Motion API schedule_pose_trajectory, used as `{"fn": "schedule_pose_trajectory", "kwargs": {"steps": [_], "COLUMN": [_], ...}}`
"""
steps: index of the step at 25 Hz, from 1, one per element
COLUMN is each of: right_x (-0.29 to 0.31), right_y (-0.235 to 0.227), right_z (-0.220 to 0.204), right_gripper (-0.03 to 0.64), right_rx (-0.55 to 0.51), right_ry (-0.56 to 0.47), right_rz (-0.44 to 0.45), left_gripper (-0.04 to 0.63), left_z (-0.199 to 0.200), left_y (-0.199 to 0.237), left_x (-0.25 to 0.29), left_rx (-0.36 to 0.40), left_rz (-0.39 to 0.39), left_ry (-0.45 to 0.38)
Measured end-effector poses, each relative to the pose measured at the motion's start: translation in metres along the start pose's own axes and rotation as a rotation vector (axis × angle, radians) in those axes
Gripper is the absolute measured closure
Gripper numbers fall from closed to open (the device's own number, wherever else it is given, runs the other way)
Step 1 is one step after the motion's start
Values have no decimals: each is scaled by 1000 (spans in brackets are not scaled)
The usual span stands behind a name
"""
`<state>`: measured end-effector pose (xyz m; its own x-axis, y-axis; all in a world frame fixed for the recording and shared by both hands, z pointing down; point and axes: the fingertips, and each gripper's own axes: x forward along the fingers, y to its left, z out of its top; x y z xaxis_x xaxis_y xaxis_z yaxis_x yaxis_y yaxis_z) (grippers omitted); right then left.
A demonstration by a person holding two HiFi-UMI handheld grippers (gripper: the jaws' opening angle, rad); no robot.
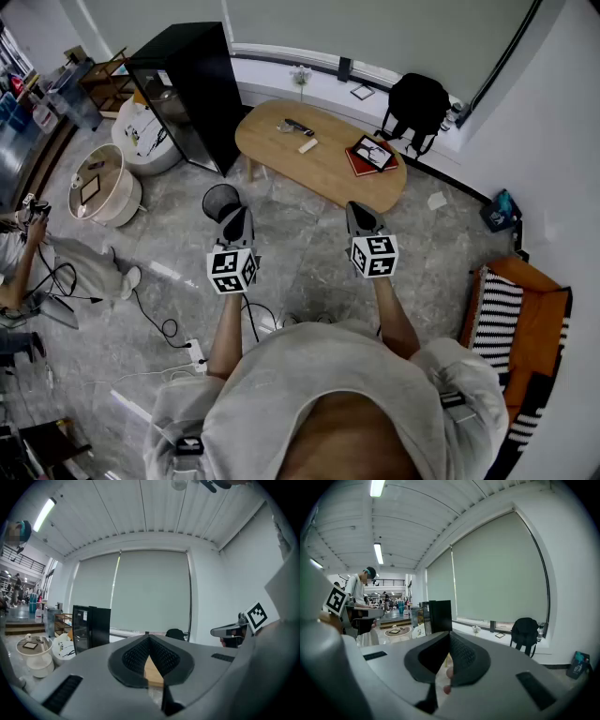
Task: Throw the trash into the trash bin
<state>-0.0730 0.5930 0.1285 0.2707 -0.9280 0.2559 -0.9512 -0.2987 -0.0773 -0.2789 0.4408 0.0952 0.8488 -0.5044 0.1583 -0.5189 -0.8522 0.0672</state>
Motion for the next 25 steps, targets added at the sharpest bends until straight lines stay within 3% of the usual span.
{"fn": "schedule_pose_trajectory", "kwargs": {"steps": [25], "right_x": [-18], "right_y": [-30], "right_z": [-11], "right_gripper": [588], "right_rx": [5], "right_ry": [19], "right_rz": [41], "left_gripper": [577], "left_z": [-9], "left_y": [-35], "left_x": [2], "left_rx": [13], "left_rz": [24], "left_ry": [27]}}
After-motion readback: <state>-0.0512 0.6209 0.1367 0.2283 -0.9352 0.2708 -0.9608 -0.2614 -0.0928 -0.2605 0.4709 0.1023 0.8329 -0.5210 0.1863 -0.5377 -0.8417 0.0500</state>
